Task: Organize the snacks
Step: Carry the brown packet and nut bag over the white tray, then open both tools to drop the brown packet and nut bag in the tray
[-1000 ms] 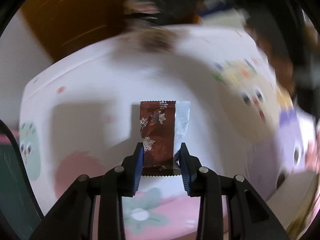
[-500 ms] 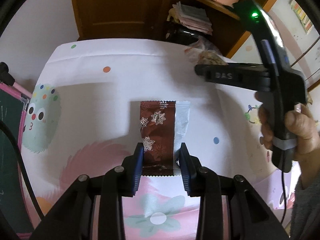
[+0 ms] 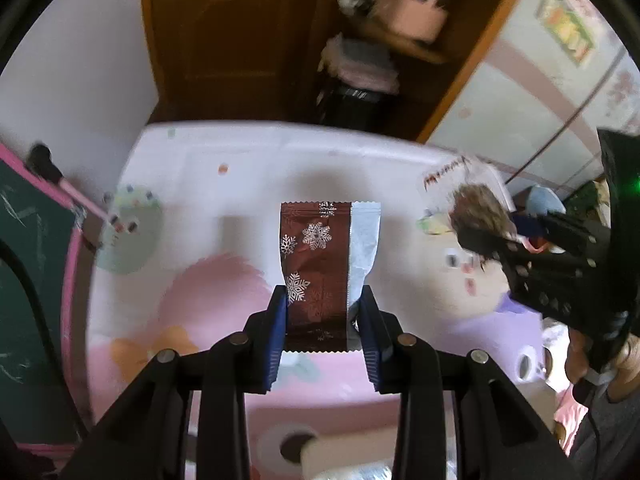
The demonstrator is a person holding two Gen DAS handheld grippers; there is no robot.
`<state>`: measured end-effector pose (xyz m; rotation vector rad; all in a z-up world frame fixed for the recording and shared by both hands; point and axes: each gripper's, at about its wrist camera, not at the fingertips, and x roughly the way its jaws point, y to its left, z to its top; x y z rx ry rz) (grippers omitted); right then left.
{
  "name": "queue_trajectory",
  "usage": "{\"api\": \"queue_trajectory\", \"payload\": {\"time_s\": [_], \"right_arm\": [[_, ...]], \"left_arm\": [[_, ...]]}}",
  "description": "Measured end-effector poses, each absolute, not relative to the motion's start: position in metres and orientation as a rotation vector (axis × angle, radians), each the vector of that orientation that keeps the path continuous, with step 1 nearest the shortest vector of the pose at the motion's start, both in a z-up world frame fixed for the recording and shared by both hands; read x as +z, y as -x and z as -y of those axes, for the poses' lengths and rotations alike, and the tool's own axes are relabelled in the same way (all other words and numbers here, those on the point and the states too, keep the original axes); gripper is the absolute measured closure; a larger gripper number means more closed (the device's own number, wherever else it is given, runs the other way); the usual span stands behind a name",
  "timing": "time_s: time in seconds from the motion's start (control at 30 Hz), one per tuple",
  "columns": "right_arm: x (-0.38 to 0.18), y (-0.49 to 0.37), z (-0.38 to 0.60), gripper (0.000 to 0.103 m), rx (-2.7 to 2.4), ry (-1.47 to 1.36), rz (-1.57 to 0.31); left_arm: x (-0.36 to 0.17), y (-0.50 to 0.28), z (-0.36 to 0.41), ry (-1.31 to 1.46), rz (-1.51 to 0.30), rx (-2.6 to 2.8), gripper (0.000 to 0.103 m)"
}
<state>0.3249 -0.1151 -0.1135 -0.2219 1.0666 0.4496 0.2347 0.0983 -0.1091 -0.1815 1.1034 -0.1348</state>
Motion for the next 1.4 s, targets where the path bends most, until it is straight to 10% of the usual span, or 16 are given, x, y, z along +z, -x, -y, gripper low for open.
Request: {"api": "queue_trajectory", "payload": {"time_s": [0.53, 1.4], "right_arm": [[0.047, -0.114, 0.177, 0.059, 0.354, 0.109, -0.788], [-0.051, -0.011, 0.184, 0.058, 0.300, -0.214, -0.948]], "left_arm": [[0.057, -0.058, -0.041, 0.039, -0.877, -0.265, 0.071], [-0.029, 0.037, -0.024, 0.059, -0.920, -0.224, 0.070]]}}
